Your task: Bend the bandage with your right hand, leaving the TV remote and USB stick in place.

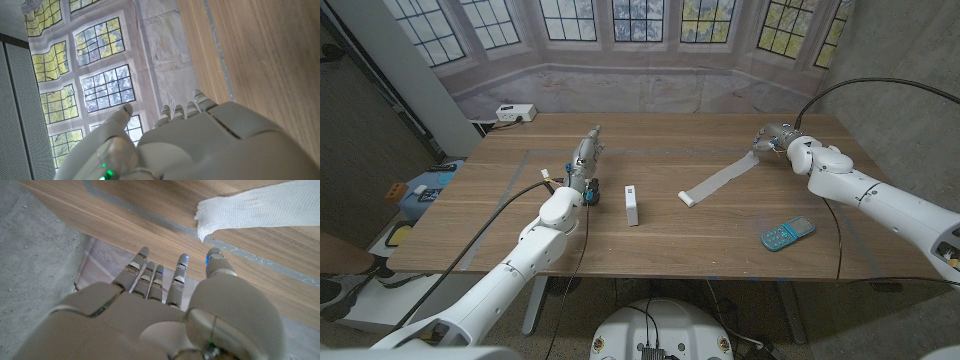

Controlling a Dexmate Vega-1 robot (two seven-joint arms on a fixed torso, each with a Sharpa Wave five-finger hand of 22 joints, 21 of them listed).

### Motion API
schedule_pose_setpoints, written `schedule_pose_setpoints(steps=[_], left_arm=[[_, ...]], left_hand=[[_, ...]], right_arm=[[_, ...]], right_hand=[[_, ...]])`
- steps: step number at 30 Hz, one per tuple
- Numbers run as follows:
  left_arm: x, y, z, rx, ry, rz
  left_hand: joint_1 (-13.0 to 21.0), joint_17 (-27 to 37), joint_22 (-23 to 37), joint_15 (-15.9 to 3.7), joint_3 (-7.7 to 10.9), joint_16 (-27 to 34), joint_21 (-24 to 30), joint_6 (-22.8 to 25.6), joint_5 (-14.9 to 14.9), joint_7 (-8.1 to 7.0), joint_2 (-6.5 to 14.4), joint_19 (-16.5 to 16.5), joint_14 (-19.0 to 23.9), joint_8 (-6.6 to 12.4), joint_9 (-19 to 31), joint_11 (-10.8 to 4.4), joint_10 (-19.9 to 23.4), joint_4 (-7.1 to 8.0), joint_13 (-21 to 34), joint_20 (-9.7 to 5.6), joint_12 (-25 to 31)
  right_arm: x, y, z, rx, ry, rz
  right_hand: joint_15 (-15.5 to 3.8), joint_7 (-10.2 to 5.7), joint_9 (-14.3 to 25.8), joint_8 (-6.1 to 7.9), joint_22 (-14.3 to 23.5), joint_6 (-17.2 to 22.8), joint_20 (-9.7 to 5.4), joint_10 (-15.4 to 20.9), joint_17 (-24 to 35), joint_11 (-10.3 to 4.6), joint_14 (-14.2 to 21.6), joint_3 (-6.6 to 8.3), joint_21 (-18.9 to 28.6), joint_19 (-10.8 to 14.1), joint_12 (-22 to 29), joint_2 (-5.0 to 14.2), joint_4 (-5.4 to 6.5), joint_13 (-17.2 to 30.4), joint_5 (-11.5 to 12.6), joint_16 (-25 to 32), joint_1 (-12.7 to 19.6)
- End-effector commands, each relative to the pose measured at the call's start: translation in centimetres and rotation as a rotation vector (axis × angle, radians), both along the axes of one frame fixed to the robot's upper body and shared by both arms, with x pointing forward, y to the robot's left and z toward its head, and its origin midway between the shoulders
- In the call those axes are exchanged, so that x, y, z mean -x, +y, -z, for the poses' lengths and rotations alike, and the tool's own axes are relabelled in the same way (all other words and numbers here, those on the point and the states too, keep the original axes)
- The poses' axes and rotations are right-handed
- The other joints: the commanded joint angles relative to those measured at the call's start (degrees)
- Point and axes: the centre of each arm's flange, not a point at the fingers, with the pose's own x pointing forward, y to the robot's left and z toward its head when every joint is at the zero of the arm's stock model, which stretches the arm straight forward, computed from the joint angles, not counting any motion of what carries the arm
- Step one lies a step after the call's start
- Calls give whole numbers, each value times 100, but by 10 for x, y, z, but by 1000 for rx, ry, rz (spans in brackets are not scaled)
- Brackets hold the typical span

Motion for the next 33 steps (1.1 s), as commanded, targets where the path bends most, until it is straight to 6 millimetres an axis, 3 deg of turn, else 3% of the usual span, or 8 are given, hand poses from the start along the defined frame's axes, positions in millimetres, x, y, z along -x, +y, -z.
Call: schedule_pose_setpoints(steps=[1,19,33], left_arm=[[0,-4,-1,4,-1,6],[-1,-4,2,8,7,6],[-4,-7,3,3,11,17]], left_hand=[[-47,8,15,10,48,-13,21,36,3,6,-6,22,5,10,23,16,23,-2,11,9,3],[-62,9,16,8,60,-14,20,43,3,9,-5,28,10,6,24,22,26,-1,12,9,-1],[-70,9,16,9,71,-16,17,67,3,8,-4,26,12,11,25,29,24,-4,13,13,-6]], right_arm=[[-11,-1,2,10,-3,2],[-20,8,6,20,9,-8],[-19,9,15,22,-2,-5]], right_hand=[[-47,12,30,45,16,110,-24,38,12,-16,61,26,22,41,41,0,-41,2,56,40,82],[-61,15,33,74,17,278,-32,62,20,-14,85,26,20,60,51,-23,-21,-2,64,49,162],[-81,-13,45,172,17,639,-41,142,31,-47,128,19,22,93,76,-42,3,-7,75,66,249]])
